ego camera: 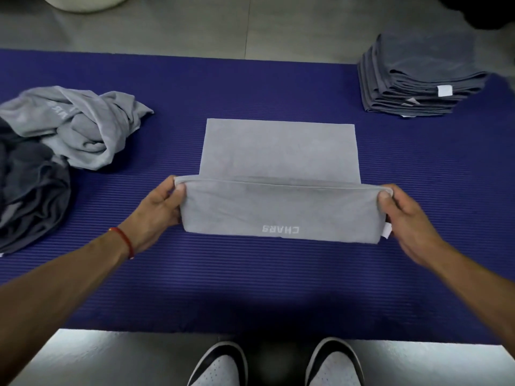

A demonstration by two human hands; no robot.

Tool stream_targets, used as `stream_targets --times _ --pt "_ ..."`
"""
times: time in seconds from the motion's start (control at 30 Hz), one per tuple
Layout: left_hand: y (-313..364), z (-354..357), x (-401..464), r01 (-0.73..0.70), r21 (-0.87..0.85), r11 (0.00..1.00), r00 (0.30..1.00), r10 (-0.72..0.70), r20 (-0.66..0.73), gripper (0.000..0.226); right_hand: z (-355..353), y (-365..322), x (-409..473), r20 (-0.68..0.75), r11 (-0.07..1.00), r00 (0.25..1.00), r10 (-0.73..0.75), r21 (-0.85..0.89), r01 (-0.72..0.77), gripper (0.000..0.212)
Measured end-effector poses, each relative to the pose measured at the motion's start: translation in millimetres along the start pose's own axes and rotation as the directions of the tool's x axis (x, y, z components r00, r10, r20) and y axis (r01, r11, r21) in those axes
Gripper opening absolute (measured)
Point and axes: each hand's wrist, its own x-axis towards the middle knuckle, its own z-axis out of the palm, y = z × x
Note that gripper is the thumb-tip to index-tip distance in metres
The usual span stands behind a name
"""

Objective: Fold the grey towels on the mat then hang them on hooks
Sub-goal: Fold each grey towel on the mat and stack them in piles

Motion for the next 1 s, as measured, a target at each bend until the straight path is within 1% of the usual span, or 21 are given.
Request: stream_targets --times 0.1,0.2,0.3,0.37,0.4,0.5,0.53,0.57,0.63,0.67,0.77,0.83,0.87,0.93,1.0 --pt "-8 1 2 0.071 0.039 0.997 0.997 -0.071 0.017 0.036 0 9 -3 -0.002 0.998 0.999 0.034 -0.055 -0.034 0.029" --pt "-19 5 -12 0.094 0.124 0.988 0.995 -0.095 0.000 0.034 -5 16 -21 0.002 0.984 0.999 0.035 -0.176 -0.034 0.028" --pt "-38 10 -41 0.122 0.133 0.983 0.992 -0.119 -0.035 0.028 -8 27 -49 0.034 0.959 0.998 0.043 -0.283 -0.032 0.024" --pt "-53 9 -66 0.154 0.122 0.980 0.988 -0.153 -0.015 0.025 -10 40 -69 0.068 0.951 0.995 0.077 -0.304 -0.053 0.023" --pt "-61 8 -79 0.178 0.130 0.975 0.984 -0.180 -0.001 0.022 -10 44 -79 0.091 0.946 0.990 0.106 -0.315 -0.073 0.028" --pt "-72 2 -105 0.225 0.244 0.944 0.974 -0.227 -0.019 0.023 -13 52 -94 0.151 0.931 0.976 0.154 -0.352 -0.092 0.067" --pt "-68 2 -108 0.213 0.252 0.944 0.977 -0.214 -0.024 0.022 -13 49 -94 0.147 0.933 0.978 0.149 -0.349 -0.089 0.071" --pt "-61 2 -106 0.186 0.250 0.950 0.982 -0.184 -0.031 0.026 -12 42 -90 0.134 0.939 0.981 0.140 -0.332 -0.088 0.064" --pt "-42 4 -90 0.089 0.276 0.957 0.996 -0.079 -0.044 0.034 -9 25 -72 0.067 0.957 0.992 0.109 -0.278 -0.086 0.035" --pt "-31 7 -77 0.039 0.292 0.956 0.998 -0.023 -0.057 0.033 -9 17 -58 0.035 0.962 0.996 0.081 -0.265 -0.069 0.026" --pt "-3 13 -23 -0.024 0.305 0.952 0.986 0.072 -0.148 0.025 -7 -5 -7 -0.050 0.962 0.999 -0.003 -0.274 -0.011 0.025" --pt "2 11 19 -0.016 0.361 0.933 0.977 0.091 -0.191 0.023 -5 -9 29 -0.116 0.960 0.993 -0.033 -0.279 0.000 0.023" --pt "2 10 40 0.003 0.380 0.925 0.978 0.077 -0.194 0.022 -3 -7 45 -0.136 0.958 0.990 -0.032 -0.286 -0.008 0.021" --pt "-5 8 72 0.089 0.461 0.883 0.979 0.007 -0.202 0.019 4 1 68 -0.139 0.948 0.990 0.040 -0.307 -0.082 0.019" --pt "-10 9 84 0.177 0.587 0.790 0.970 -0.039 -0.239 0.021 11 9 76 -0.112 0.897 0.985 0.129 -0.410 -0.164 0.023"
